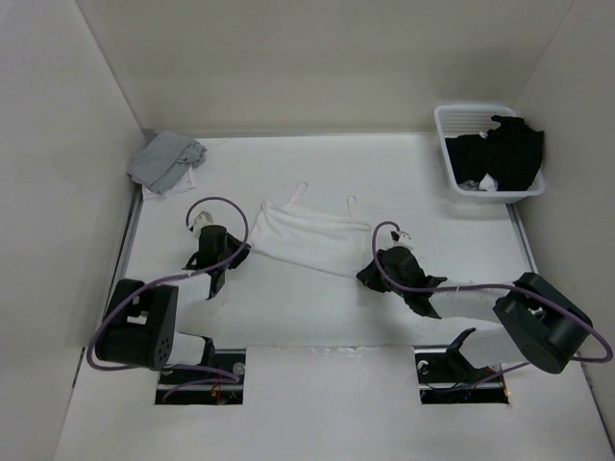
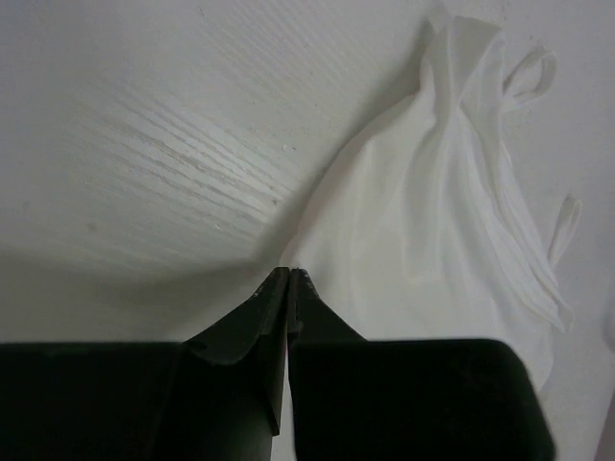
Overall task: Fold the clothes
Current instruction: Fold the tank top
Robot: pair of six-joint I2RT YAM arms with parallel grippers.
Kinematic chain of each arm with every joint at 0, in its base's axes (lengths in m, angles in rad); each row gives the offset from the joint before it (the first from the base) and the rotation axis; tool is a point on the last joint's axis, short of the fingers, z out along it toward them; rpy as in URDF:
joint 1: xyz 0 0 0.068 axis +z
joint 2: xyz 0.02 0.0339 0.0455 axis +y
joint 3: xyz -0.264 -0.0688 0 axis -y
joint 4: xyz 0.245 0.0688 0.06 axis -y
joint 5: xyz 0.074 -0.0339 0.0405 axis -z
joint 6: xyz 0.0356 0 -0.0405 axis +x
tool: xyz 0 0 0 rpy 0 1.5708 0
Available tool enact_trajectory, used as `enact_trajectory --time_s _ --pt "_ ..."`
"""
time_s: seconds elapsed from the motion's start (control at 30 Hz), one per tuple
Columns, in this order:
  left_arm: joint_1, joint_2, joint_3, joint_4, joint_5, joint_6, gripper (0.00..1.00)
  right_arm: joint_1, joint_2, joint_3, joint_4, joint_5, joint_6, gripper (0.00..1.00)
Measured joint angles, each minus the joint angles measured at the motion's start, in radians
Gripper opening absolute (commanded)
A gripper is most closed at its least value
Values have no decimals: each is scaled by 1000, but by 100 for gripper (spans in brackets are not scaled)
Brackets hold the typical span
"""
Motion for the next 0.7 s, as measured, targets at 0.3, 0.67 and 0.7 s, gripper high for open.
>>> enact_trajectory --time_s 0.3,0.67,0.7 --pt "-73 -764 22 -424 -10 3 0 254 -607 21 -397 125 16 2" --pt "-96 -1152 294 -975 -78 28 0 638 -922 301 -906 394 117 4" --pt "-97 -1143 292 -996 -78 28 0 632 -900 305 -913 397 115 4"
